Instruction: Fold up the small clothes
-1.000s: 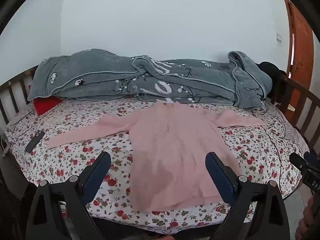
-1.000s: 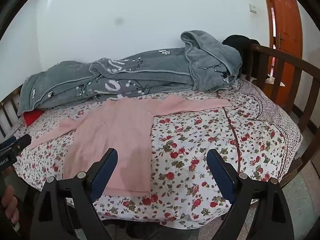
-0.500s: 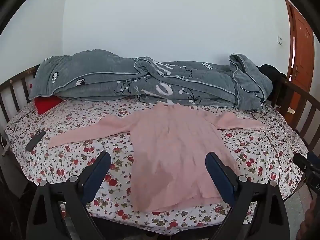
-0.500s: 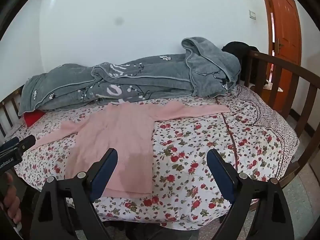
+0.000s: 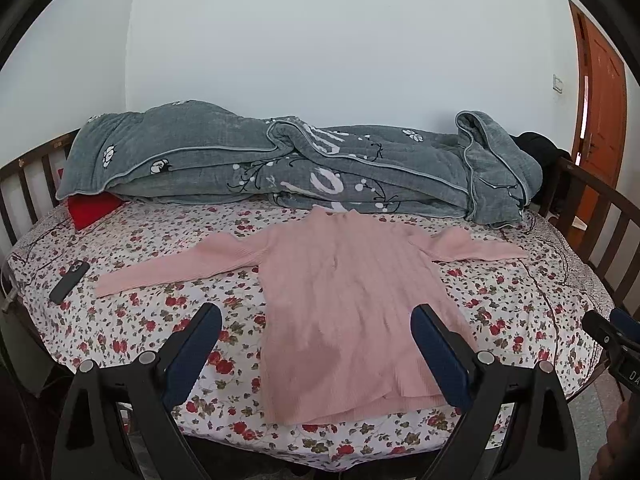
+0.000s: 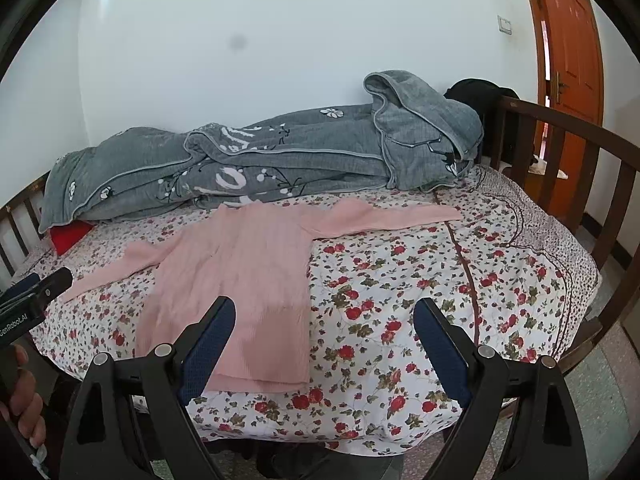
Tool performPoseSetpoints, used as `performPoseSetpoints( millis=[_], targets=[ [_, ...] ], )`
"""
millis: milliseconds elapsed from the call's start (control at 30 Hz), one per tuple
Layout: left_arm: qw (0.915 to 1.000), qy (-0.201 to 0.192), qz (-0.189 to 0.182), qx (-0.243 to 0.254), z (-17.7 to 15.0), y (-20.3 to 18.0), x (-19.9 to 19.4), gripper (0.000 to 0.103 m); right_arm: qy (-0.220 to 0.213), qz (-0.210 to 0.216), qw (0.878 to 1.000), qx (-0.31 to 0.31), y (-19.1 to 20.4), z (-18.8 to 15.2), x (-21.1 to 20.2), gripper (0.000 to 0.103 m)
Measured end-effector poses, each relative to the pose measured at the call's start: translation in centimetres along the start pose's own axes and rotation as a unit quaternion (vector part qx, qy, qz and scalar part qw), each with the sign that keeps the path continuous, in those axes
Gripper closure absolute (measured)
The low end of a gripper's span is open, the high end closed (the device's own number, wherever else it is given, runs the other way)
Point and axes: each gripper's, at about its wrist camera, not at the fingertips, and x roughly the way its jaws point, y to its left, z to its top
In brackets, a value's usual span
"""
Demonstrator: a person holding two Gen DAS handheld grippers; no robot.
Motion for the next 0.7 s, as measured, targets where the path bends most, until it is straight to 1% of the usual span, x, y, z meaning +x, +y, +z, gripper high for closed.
performPoseSetpoints(
  millis=[700],
  targets=[
    [1.0000,-0.001,-0.007,-0.002,-0.12,0.02,-0.30,0.007,-0.005,0.003,1.000,-0.005,0.71,-0.12,-0.69,0.013]
  ],
)
